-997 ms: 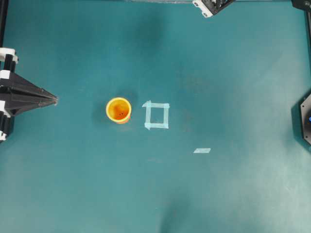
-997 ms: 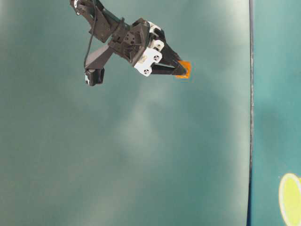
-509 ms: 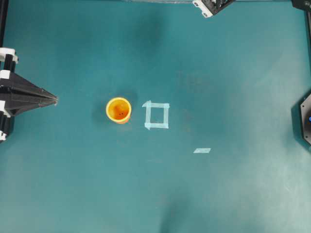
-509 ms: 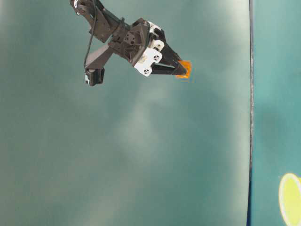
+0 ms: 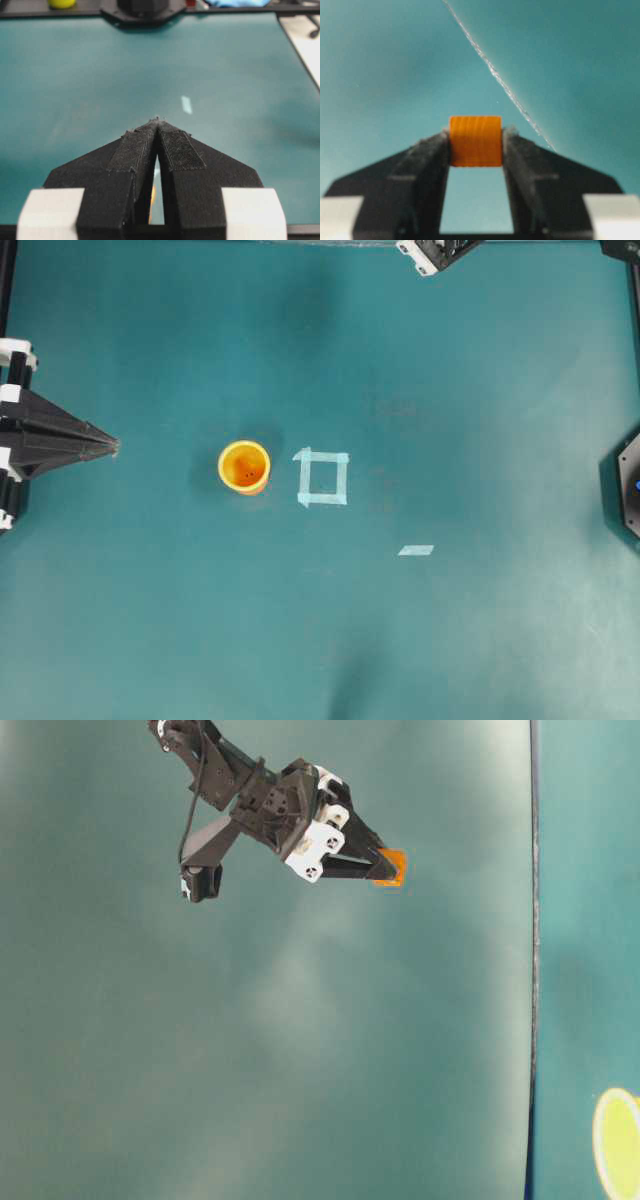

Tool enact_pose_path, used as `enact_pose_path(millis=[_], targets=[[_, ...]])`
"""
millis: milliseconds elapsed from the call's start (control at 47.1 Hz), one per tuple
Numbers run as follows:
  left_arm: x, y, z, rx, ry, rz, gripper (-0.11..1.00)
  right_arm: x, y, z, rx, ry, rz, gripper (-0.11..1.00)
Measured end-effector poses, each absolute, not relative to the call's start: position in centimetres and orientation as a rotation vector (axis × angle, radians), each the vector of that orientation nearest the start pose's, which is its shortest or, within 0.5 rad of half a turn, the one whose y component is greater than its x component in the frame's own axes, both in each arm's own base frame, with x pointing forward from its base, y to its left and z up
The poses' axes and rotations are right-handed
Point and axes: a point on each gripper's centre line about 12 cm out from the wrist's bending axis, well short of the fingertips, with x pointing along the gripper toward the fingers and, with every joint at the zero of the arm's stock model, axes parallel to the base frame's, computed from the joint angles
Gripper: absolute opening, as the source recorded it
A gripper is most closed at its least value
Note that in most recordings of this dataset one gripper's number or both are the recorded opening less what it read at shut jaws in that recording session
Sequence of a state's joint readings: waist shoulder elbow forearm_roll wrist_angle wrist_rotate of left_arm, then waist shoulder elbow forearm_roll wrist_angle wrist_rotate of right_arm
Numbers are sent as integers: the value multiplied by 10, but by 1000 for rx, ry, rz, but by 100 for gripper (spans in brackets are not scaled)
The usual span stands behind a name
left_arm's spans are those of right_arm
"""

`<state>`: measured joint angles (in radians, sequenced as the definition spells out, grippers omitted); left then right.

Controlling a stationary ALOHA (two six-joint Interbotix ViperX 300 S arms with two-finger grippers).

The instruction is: Move the block backward with right arm.

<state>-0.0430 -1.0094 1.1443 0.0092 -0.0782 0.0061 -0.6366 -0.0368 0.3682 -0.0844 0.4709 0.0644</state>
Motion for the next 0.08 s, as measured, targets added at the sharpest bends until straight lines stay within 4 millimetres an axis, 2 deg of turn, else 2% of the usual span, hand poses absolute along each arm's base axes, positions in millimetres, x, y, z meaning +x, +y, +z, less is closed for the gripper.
enact_pose_path(millis=[85], targets=[[193,-8,290,18,56,-43,0,331,-249,247,229,781,-632,39]])
